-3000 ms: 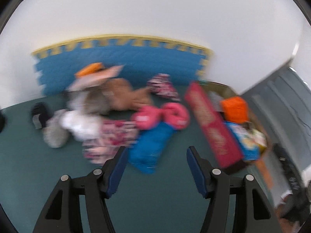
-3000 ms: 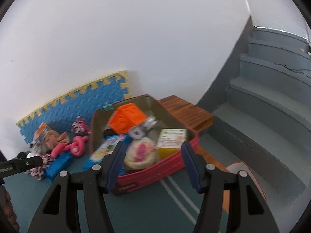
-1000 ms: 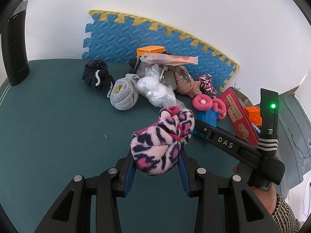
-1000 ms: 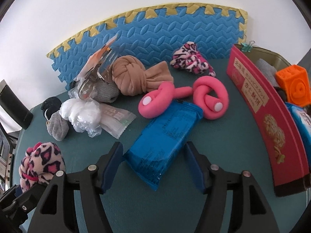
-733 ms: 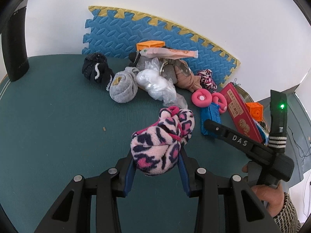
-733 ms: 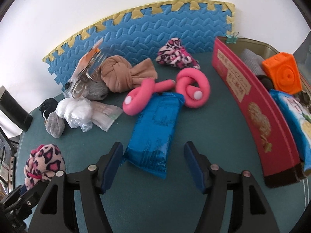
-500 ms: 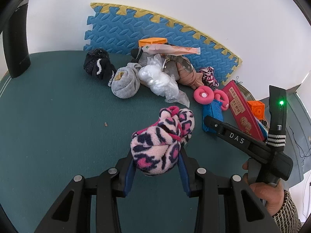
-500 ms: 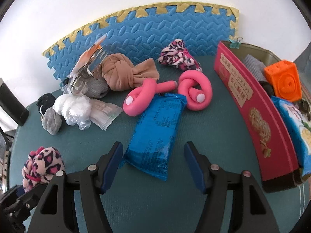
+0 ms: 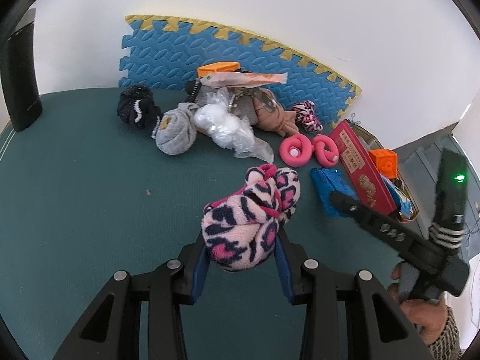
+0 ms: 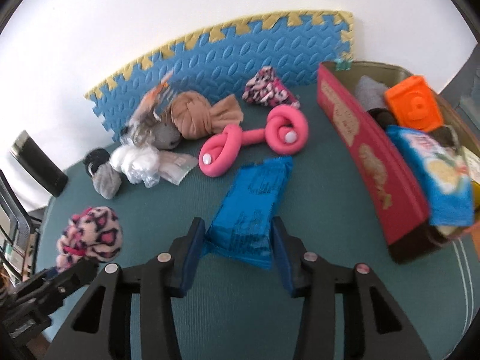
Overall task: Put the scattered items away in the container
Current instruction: 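Grasp the blue packet with the right tool while the left tool holds the pink sock, then carry the blue packet into the red tin and open the right tool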
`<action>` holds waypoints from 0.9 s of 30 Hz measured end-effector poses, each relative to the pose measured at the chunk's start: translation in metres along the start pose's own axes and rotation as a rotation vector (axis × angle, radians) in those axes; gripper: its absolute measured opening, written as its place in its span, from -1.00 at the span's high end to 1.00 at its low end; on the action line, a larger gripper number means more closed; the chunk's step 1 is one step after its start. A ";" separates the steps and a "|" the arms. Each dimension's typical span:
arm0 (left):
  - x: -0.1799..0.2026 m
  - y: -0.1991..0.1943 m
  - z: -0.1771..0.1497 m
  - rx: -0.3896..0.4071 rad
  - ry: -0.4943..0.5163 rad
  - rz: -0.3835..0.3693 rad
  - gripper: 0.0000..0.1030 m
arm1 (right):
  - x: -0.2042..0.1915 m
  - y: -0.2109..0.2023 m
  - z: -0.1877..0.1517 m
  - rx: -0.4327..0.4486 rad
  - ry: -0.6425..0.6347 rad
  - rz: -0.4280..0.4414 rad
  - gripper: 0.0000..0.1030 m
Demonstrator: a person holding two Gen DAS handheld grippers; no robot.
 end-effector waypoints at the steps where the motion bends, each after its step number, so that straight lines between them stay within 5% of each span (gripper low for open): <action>1: 0.002 0.000 0.000 -0.002 0.005 -0.002 0.21 | 0.002 -0.005 0.002 0.012 0.007 0.002 0.11; 8: 0.016 0.003 -0.002 -0.014 0.028 -0.011 0.20 | 0.034 -0.046 0.021 0.112 0.075 -0.003 0.17; 11: 0.020 0.004 -0.002 -0.018 0.038 -0.012 0.20 | 0.049 -0.063 0.029 0.156 0.108 -0.009 0.50; 18: 0.028 0.007 -0.005 -0.028 0.052 -0.019 0.20 | 0.075 -0.073 0.032 0.163 0.130 0.007 0.49; 20: 0.028 0.006 -0.005 -0.028 0.056 -0.021 0.20 | 0.078 -0.068 0.022 0.138 0.126 0.007 0.39; 24: 0.027 0.003 -0.005 -0.025 0.054 -0.022 0.20 | 0.080 -0.056 0.000 0.104 0.051 -0.037 -0.17; 27: 0.025 0.002 -0.005 -0.023 0.050 -0.021 0.20 | 0.086 -0.051 -0.018 0.094 -0.018 -0.104 -0.27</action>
Point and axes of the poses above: each gripper's, at about its wrist camera, not at the fingertips, and y roughly the way its jaws point, x to its right, z to its top, the point moved 8 cm from there along y, roughly the way its jaws point, and after that the axes turned 10 degrees about -z, right-handed, at the moved point
